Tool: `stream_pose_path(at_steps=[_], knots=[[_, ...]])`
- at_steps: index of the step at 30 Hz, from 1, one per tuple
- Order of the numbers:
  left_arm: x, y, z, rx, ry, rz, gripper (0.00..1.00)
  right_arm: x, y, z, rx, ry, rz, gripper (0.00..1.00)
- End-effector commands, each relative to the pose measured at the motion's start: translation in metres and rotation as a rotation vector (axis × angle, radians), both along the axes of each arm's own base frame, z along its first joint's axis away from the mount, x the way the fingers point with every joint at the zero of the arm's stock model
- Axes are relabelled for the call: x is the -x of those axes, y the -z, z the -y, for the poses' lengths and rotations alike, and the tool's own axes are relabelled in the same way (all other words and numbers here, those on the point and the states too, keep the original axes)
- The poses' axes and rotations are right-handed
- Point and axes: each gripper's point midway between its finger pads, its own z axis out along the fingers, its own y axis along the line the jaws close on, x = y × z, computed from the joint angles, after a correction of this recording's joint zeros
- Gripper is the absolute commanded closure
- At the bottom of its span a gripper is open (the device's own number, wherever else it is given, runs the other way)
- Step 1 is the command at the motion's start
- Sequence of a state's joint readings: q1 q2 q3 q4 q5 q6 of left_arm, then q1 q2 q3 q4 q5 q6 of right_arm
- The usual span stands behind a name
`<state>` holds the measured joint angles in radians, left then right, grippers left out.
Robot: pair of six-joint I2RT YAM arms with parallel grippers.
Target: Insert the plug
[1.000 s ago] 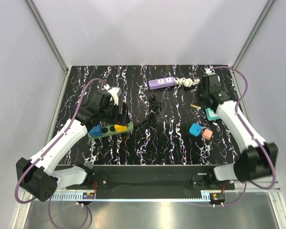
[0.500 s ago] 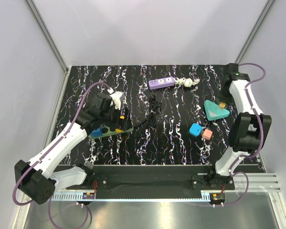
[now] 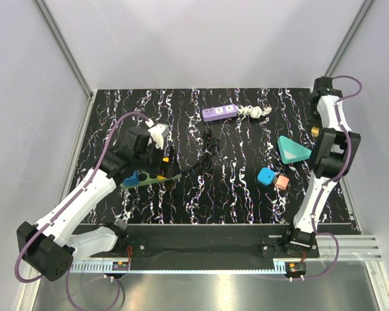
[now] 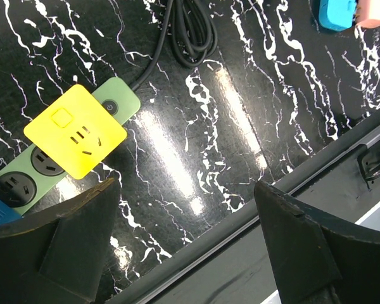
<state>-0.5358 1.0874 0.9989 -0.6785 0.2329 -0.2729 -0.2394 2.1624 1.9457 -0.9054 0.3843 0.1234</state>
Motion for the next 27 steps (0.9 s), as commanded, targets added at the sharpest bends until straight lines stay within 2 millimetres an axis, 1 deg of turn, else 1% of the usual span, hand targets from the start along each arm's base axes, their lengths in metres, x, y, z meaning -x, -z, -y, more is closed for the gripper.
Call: stream_pose_path(at_steps=[1,3,5,6,7,8,9,10,11,12,14,16,17,19,20,22,23,26,27], knots=[[-0.004,-0.010,0.003,0.019,0.020,0.065,0.09,-0.003,0.002,0.022,0.013,-0.003,-0.031,1.00],[-0.004,-0.012,0.001,0.017,0.013,0.077,0.09,-0.006,0.015,0.024,-0.006,-0.017,-0.052,1.00],[-0.005,-0.013,0.000,0.017,0.009,0.082,0.09,-0.007,0.021,0.022,-0.023,-0.031,-0.073,1.00],[-0.005,-0.013,0.001,0.017,0.011,0.081,0.09,-0.004,0.027,0.020,-0.036,-0.033,-0.089,1.00],[-0.006,-0.012,0.001,0.015,0.010,0.076,0.09,-0.001,0.031,0.013,-0.076,-0.043,-0.100,1.00],[-0.006,-0.012,0.001,0.015,0.009,0.075,0.10,0.007,0.037,0.004,-0.117,-0.024,-0.120,1.00],[-0.006,-0.011,0.002,0.015,0.011,0.071,0.10,0.015,0.038,-0.004,-0.150,-0.017,-0.139,1.00],[-0.005,-0.010,0.002,0.015,0.013,0.065,0.10,0.026,0.040,-0.010,-0.146,-0.006,-0.171,1.00],[-0.004,-0.011,0.003,0.018,0.018,0.065,0.10,0.048,0.057,-0.016,-0.148,0.004,-0.241,1.00],[-0.004,-0.011,0.002,0.017,0.017,0.067,0.10,0.050,0.048,-0.019,-0.129,0.000,-0.210,1.00],[-0.004,-0.014,0.001,0.023,0.014,0.076,0.10,0.066,0.050,-0.031,-0.146,0.006,-0.227,1.00],[-0.003,-0.016,0.002,0.028,0.016,0.080,0.10,0.075,0.048,-0.039,-0.169,0.016,-0.230,1.00],[-0.003,-0.017,0.003,0.033,0.018,0.078,0.10,0.084,0.046,-0.048,-0.189,0.036,-0.224,1.00],[-0.003,-0.016,0.002,0.033,0.015,0.077,0.10,0.094,0.046,-0.059,-0.206,0.045,-0.223,1.00],[-0.003,-0.017,0.002,0.033,0.015,0.076,0.11,0.107,0.046,-0.070,-0.218,0.043,-0.235,1.00],[-0.003,-0.019,0.001,0.040,0.011,0.084,0.11,0.114,0.046,-0.085,-0.257,0.042,-0.222,1.00],[-0.003,-0.020,0.000,0.041,0.008,0.087,0.11,0.117,0.044,-0.102,-0.305,0.018,-0.207,1.00],[-0.004,-0.023,-0.002,0.043,-0.002,0.101,0.11,0.123,0.039,-0.116,-0.328,0.002,-0.196,1.00],[-0.004,-0.024,-0.002,0.043,-0.002,0.101,0.11,0.121,0.039,-0.123,-0.362,-0.011,-0.180,1.00]])
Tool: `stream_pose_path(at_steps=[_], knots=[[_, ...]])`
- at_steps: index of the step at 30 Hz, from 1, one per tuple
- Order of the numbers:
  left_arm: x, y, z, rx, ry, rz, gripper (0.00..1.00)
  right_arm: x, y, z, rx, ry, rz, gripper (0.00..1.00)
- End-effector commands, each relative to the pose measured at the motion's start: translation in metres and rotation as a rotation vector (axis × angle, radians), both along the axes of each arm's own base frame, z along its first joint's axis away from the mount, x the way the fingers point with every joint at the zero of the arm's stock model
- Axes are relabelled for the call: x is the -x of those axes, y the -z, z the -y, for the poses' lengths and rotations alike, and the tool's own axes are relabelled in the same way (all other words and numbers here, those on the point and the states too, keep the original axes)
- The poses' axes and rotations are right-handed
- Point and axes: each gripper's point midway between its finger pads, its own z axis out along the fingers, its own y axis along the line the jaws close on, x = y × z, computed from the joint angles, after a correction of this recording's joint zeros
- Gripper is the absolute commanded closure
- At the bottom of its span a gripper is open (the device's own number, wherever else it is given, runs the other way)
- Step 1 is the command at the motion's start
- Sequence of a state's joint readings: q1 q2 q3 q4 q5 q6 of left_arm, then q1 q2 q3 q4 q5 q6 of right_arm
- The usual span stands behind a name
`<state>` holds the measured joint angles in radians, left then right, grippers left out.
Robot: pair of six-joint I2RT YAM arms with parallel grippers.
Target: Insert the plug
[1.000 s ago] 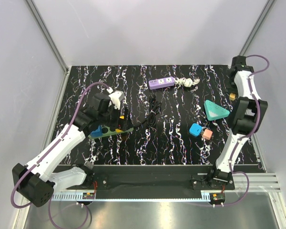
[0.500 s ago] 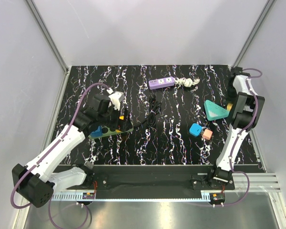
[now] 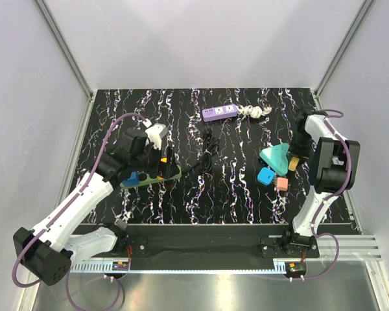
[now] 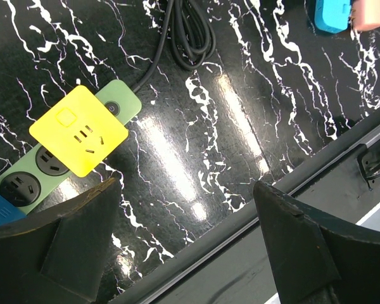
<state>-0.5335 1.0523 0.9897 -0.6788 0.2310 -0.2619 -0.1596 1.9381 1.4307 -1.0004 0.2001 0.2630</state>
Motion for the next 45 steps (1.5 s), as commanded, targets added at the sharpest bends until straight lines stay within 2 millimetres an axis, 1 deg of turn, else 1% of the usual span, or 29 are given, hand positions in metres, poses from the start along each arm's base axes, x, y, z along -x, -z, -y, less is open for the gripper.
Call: stream_pose_path(at_steps=[1,5,6,7,9,10,12,13,14,16,18,19,20,21,24,25,26,27,29,33,36,39,45], knots=[[-0.006,-0.017,0.001,0.038,-0.005,0.070,0.11,-0.011,-0.026,-0.028,-0.099,0.013,0.124,1.00],[-0.006,-0.014,0.003,0.039,0.002,0.056,0.11,-0.010,-0.042,-0.026,-0.077,0.004,0.146,1.00],[-0.006,-0.013,0.004,0.040,0.005,0.052,0.11,-0.005,-0.046,-0.024,-0.067,-0.004,0.131,1.00],[-0.005,-0.012,0.004,0.039,0.004,0.051,0.11,-0.009,-0.055,-0.021,-0.054,-0.035,0.140,1.00],[-0.005,-0.012,0.004,0.039,0.004,0.051,0.11,-0.005,-0.064,-0.019,-0.050,-0.075,0.120,1.00],[-0.005,-0.011,0.004,0.036,0.004,0.047,0.11,-0.010,-0.071,-0.018,-0.047,-0.120,0.139,1.00],[-0.004,-0.015,0.006,0.049,0.017,0.057,0.11,-0.016,-0.078,-0.023,-0.077,-0.176,0.169,1.00],[-0.002,-0.018,0.008,0.065,0.032,0.061,0.11,-0.021,-0.077,-0.025,-0.097,-0.227,0.169,1.00],[-0.003,-0.024,0.010,0.082,0.035,0.084,0.11,-0.025,-0.075,-0.039,-0.179,-0.257,0.181,1.00],[-0.003,-0.025,0.009,0.088,0.035,0.098,0.11,-0.030,-0.068,-0.049,-0.246,-0.297,0.172,1.00],[-0.004,-0.024,0.008,0.080,0.025,0.100,0.11,-0.029,-0.064,-0.048,-0.251,-0.317,0.149,1.00],[-0.005,-0.024,0.006,0.075,0.020,0.104,0.11,-0.034,-0.065,-0.050,-0.270,-0.362,0.158,1.00],[-0.005,-0.023,0.007,0.073,0.020,0.100,0.11,-0.037,-0.067,-0.050,-0.285,-0.370,0.169,1.00],[-0.006,-0.022,0.006,0.071,0.018,0.099,0.11,-0.045,-0.074,-0.049,-0.290,-0.381,0.198,1.00],[-0.007,-0.021,0.006,0.067,0.016,0.099,0.11,-0.056,-0.076,-0.050,-0.320,-0.382,0.218,1.00],[-0.007,-0.021,0.006,0.065,0.013,0.098,0.11,-0.063,-0.077,-0.049,-0.319,-0.387,0.224,1.00],[-0.007,-0.021,0.006,0.064,0.013,0.096,0.11,-0.063,-0.076,-0.048,-0.320,-0.383,0.208,1.00],[-0.008,-0.021,0.005,0.063,0.010,0.099,0.11,-0.068,-0.074,-0.046,-0.312,-0.384,0.202,1.00],[-0.009,-0.020,0.005,0.056,0.006,0.098,0.11,-0.067,-0.070,-0.040,-0.294,-0.380,0.168,1.00],[-0.009,-0.018,0.005,0.055,0.008,0.091,0.11,-0.070,-0.060,-0.035,-0.328,-0.368,0.157,1.00],[-0.010,-0.019,0.006,0.058,0.013,0.088,0.11,-0.069,-0.057,-0.031,-0.322,-0.366,0.144,1.00],[-0.009,-0.018,0.006,0.058,0.011,0.088,0.11,-0.069,-0.057,-0.036,-0.358,-0.369,0.155,1.00],[-0.009,-0.019,0.003,0.053,-0.001,0.099,0.11,-0.078,-0.058,-0.037,-0.375,-0.383,0.167,1.00]])
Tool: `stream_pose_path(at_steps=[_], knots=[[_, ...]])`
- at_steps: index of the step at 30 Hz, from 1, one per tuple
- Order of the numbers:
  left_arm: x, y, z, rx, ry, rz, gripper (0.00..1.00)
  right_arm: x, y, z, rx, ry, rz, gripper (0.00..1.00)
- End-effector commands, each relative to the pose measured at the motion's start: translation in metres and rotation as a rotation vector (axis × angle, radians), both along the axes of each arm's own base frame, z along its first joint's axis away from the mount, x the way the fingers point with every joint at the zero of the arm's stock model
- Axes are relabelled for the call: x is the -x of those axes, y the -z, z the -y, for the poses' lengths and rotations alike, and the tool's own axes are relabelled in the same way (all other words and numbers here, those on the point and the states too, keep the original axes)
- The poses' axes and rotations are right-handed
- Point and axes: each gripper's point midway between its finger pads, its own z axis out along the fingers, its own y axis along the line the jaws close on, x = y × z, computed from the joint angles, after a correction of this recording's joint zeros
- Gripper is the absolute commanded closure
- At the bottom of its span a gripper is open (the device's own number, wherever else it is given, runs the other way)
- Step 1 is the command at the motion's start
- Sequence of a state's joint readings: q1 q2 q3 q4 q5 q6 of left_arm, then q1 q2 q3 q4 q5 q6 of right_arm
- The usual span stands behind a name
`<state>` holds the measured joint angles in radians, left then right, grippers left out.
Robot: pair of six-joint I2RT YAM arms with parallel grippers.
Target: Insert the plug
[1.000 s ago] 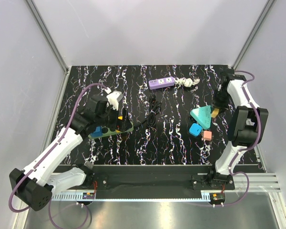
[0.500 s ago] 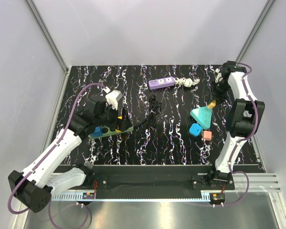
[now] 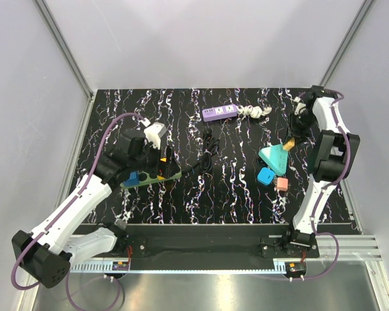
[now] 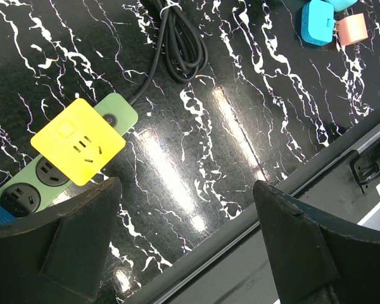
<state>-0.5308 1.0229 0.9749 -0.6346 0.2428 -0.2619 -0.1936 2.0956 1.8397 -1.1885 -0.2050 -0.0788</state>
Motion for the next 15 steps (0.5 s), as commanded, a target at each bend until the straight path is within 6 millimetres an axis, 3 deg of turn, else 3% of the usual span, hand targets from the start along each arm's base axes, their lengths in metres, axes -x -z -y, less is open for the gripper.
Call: stream_pose_path(at_steps=[1,15], knots=[[-0.007,-0.010,0.001,0.018,-0.007,0.052,0.11,-0.011,-0.012,-0.004,-0.037,-0.036,0.035,1.00],[-0.006,-0.013,-0.001,0.019,-0.007,0.061,0.11,-0.012,0.002,-0.005,-0.058,-0.034,-0.016,1.00]])
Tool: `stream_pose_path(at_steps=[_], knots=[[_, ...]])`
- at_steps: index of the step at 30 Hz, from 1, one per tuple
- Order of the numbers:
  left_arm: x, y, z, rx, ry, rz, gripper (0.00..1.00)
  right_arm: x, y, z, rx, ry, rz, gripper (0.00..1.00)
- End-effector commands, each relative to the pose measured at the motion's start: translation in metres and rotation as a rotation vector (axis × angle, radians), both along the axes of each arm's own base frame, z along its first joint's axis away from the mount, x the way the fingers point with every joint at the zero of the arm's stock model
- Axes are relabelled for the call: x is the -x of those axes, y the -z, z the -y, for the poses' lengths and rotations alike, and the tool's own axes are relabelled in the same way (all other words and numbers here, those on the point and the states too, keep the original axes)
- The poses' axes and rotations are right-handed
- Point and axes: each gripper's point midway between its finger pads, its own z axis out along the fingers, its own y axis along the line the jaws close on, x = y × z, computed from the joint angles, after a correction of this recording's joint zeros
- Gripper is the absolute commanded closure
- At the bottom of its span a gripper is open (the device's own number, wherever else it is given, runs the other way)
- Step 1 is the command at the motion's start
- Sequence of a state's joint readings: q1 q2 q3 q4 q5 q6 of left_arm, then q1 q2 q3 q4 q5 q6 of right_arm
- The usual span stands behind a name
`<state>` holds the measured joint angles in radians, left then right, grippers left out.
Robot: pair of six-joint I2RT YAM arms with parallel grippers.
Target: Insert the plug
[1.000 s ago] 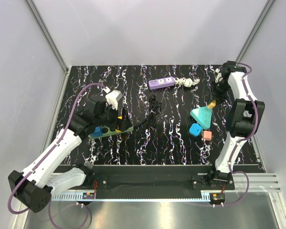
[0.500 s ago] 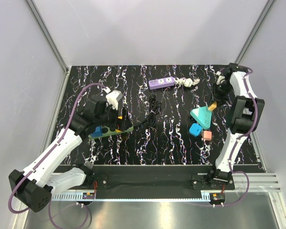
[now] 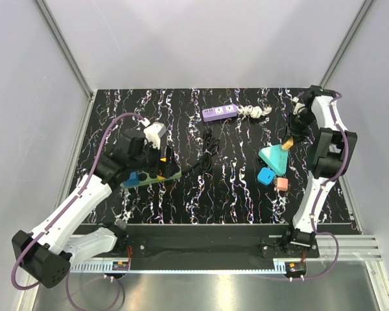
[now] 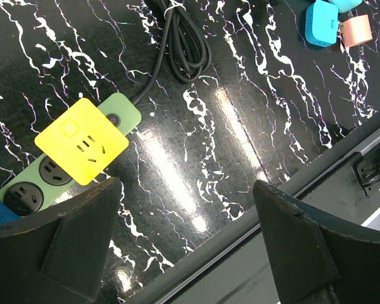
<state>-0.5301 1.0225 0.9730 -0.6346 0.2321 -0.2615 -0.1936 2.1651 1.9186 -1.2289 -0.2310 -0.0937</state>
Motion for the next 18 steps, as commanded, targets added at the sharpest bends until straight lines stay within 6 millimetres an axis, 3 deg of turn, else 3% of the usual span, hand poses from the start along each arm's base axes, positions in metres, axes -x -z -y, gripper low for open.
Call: stream_pose_path(at_steps=[1,11,18], knots=[[-0.005,-0.014,0.001,0.025,0.002,0.059,0.11,-0.003,-0.002,-0.002,-0.026,-0.014,-0.002,1.00],[-0.005,-0.014,0.001,0.026,0.002,0.060,0.11,-0.009,0.013,0.000,-0.030,-0.003,-0.033,1.00],[-0.005,-0.013,0.002,0.028,0.006,0.054,0.11,-0.015,0.013,0.000,-0.034,-0.003,-0.022,1.00]])
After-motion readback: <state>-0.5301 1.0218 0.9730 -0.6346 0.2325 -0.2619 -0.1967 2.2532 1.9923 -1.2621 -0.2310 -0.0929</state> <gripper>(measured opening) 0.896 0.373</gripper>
